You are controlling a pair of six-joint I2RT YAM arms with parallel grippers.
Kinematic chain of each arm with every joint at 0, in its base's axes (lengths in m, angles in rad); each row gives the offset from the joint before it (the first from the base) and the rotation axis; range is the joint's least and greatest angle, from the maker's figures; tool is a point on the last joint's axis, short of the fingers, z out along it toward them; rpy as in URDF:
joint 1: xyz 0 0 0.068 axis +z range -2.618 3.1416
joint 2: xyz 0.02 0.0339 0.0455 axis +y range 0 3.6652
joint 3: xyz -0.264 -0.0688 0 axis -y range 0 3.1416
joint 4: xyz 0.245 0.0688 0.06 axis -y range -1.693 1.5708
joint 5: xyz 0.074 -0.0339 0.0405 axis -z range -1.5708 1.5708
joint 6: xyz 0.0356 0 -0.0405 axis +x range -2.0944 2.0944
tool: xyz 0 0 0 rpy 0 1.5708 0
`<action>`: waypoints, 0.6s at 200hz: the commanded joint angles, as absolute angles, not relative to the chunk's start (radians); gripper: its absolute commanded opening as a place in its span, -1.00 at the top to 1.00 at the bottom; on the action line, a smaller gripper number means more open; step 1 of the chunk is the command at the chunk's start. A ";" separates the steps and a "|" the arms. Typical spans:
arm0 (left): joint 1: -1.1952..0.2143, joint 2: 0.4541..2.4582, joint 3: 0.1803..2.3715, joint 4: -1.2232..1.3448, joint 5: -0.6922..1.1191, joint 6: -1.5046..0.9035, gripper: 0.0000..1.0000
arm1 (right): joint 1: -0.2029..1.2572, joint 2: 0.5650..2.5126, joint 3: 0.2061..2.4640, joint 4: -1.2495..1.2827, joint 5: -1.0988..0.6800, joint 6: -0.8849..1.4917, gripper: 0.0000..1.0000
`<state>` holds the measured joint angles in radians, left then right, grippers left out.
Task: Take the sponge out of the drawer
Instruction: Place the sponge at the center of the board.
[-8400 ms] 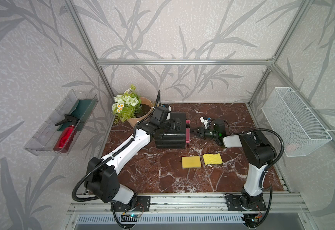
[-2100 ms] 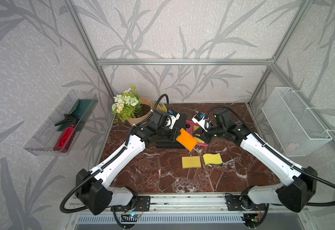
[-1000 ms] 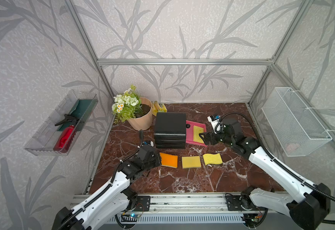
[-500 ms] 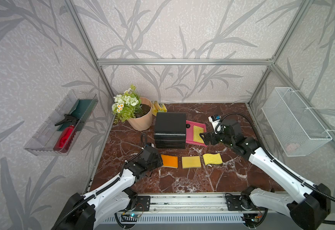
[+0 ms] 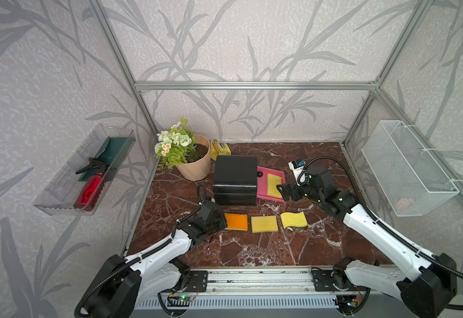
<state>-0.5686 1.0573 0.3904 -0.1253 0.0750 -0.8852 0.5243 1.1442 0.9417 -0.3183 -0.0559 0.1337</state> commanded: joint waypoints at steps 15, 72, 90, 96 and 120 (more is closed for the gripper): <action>-0.573 1.048 0.379 -0.140 0.047 -0.900 0.67 | 0.520 1.127 0.930 -0.307 -0.043 0.129 -0.95; -0.573 1.011 0.398 -0.202 0.024 -0.886 0.36 | 0.517 1.136 0.927 -0.310 -0.041 0.131 -0.96; -0.574 0.980 0.434 -0.264 0.008 -0.849 0.24 | 0.515 1.143 0.930 -0.314 -0.040 0.136 -0.95; -0.573 0.966 0.458 -0.309 -0.006 -0.829 0.18 | 0.513 1.145 0.930 -0.315 -0.040 0.137 -0.95; -0.573 0.891 0.564 -0.471 -0.054 -0.756 -0.07 | 0.505 1.161 0.938 -0.331 -0.029 0.146 -0.96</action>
<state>-0.5686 0.9649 0.4484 -0.3035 0.0227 -0.8333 0.5159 1.1458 0.9394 -0.3187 -0.0513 0.1345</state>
